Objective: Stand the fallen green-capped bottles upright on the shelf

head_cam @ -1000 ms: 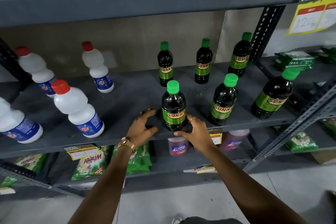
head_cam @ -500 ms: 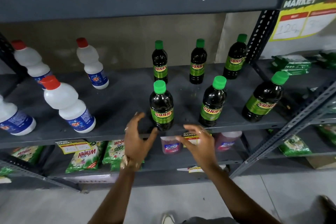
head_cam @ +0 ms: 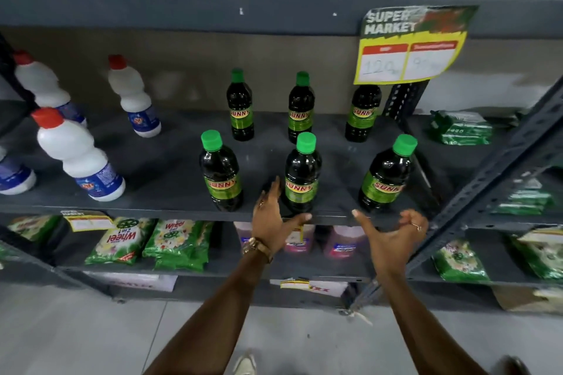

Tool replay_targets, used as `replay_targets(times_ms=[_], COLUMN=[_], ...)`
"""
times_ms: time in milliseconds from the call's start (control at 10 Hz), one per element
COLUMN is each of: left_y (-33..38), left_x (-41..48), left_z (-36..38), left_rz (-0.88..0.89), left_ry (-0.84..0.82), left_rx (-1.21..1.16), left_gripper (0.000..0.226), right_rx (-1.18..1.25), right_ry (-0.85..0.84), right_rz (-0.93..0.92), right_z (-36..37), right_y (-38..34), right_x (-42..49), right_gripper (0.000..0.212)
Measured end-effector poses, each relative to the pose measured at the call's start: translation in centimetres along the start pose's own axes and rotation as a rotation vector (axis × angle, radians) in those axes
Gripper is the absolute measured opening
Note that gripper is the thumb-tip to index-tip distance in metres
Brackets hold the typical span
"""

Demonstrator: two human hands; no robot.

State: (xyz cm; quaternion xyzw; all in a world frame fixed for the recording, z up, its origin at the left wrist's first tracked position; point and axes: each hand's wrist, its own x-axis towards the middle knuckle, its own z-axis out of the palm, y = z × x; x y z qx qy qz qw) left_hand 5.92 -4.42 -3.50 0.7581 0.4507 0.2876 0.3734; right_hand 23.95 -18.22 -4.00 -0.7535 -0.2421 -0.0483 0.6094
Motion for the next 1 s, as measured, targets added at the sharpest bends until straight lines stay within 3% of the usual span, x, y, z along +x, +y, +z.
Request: replay_targets(times_ms=[100, 200, 300, 500, 800, 1000], left_y=[-0.2, -0.4, -0.7, -0.6, 0.5, 1.2], left_x=[0.2, 0.4, 0.6, 0.4, 0.2, 0.0], left_z=[1.1, 1.5, 1.4, 1.0, 0.1, -0.2], left_rz=[-0.009, 0.013, 0.008, -0.053, -0.053, -0.031], left_ry=[0.067, 0.105, 0.126, 0.053, 0.019, 0.009], left_rx=[0.095, 0.119, 0.091, 0.011, -0.019, -0.021], left_gripper=[0.096, 0.084, 0.079, 0.082, 0.070, 0.073], right_rx=[0.009, 0.007, -0.006, -0.086, -0.127, -0.052], right_ry=[-0.194, -0.292, -0.290, -0.334, -0.398, -0.416], right_rz=[0.028, -0.033, -0.027, -0.050, 0.008, 0.045], right_z=[0.2, 0.5, 0.3, -0.2, -0.8, -1.0], right_y=[0.0, 0.3, 0.7, 1.0, 0.8, 0.1], right_x=[2.1, 3.1, 3.1, 3.3, 3.6, 3.3], right_gripper=[0.102, 0.088, 0.081, 0.082, 0.081, 0.080])
